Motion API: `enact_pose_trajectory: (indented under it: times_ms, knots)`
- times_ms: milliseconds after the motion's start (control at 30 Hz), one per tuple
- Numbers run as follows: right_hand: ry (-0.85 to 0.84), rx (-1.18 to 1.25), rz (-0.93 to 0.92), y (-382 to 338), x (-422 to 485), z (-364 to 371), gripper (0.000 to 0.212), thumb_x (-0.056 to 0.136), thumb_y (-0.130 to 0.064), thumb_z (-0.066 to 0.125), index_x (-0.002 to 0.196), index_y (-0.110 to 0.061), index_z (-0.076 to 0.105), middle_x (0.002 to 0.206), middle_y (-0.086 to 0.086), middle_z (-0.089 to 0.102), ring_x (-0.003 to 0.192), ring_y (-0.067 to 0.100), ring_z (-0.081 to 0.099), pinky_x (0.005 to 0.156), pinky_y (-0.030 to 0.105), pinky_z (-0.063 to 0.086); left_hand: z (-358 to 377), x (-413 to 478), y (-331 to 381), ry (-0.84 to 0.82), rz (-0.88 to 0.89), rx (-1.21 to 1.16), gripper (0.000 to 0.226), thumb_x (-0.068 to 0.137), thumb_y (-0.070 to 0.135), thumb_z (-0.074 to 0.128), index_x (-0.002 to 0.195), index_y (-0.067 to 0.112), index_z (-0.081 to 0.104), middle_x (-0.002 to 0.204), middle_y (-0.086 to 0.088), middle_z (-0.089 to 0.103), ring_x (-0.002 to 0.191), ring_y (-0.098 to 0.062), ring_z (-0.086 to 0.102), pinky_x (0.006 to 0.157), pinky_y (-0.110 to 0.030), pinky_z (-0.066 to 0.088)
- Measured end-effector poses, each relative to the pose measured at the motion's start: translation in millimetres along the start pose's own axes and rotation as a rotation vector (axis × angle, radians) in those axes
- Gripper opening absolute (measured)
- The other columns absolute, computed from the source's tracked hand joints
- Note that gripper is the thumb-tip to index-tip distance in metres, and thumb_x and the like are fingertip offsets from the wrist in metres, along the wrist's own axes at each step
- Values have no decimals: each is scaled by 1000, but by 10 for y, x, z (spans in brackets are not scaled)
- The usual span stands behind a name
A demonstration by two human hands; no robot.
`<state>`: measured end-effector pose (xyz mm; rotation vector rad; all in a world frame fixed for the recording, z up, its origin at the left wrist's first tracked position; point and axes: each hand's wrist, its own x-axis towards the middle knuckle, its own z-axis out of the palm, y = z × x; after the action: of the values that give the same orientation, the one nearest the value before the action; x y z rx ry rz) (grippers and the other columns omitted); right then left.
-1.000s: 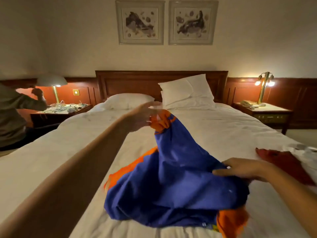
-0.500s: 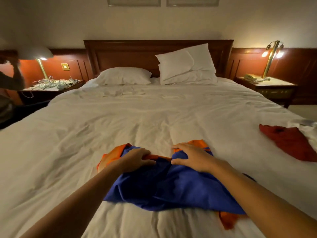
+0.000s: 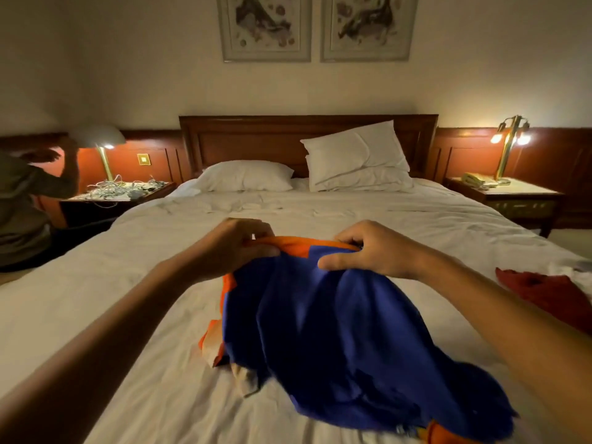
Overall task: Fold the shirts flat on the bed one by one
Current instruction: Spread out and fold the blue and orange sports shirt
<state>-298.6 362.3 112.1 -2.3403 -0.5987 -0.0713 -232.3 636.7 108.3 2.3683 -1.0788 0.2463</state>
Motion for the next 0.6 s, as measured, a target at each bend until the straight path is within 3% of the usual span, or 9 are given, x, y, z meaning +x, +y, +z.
enact_pose_trajectory:
  times_ms: [100, 167, 267, 367, 433, 500, 567, 600]
  knots:
    - [-73, 57, -46, -468, -79, -265, 66, 80, -53, 75, 61, -1, 39, 62, 10, 34, 55, 26, 31, 54, 35, 25, -304, 15, 263, 130, 100, -12, 20, 90, 23, 72, 86, 41, 64, 84, 17, 63, 80, -3, 58, 69, -13, 43]
    - [-22, 110, -98, -698, -157, -396, 53, 83, -42, 76, 62, -6, 44, 63, 9, 36, 58, 23, 35, 55, 28, 29, -527, 5, 386, 144, 96, 11, 9, 86, 37, 74, 86, 41, 66, 84, 17, 65, 79, -4, 62, 70, -19, 49]
    - [103, 125, -163, -932, -256, -582, 50, 84, -35, 78, 70, 1, 47, 66, 9, 40, 62, 22, 40, 58, 27, 34, -909, 6, 490, 134, 85, 55, 28, 73, 64, 70, 80, 37, 68, 74, 12, 66, 71, -9, 63, 64, -26, 51]
    - [266, -253, -162, -1127, -305, -830, 45, 80, -43, 79, 66, -13, 50, 60, -7, 48, 57, 4, 45, 54, 18, 35, -1289, 26, 619, 143, 61, 22, 59, 66, 86, 60, 71, 27, 64, 60, 8, 57, 54, -7, 53, 51, -16, 41]
    - [307, -664, -56, -1283, -286, -1024, 44, 79, -60, 73, 64, -24, 53, 65, -9, 55, 63, 4, 51, 57, 26, 40, -1496, 57, 694, 205, 24, -51, 77, 60, 94, 55, 69, 18, 59, 57, 12, 50, 53, -2, 47, 49, -13, 38]
    - [263, -808, 110, -1476, -271, -1195, 38, 78, -67, 68, 60, -35, 57, 70, -4, 62, 67, 13, 58, 61, 33, 47, -1643, 73, 762, 238, -12, -157, 72, 60, 92, 58, 67, 20, 61, 58, 13, 51, 55, 0, 47, 51, -13, 38]
    - [211, -610, 138, -1653, -299, -1300, 34, 80, -55, 74, 60, -30, 65, 66, -3, 65, 60, 11, 59, 58, 30, 44, -1740, 55, 846, 235, -23, -210, 57, 71, 77, 63, 72, 20, 65, 65, 7, 55, 60, -8, 51, 59, -27, 43]
    - [201, -419, 104, -1723, -330, -1322, 28, 81, -46, 77, 68, -22, 70, 68, -1, 68, 61, 9, 62, 60, 27, 45, -1783, 22, 896, 236, -14, -204, 56, 76, 67, 64, 79, 11, 65, 69, 0, 56, 63, -13, 52, 63, -33, 43]
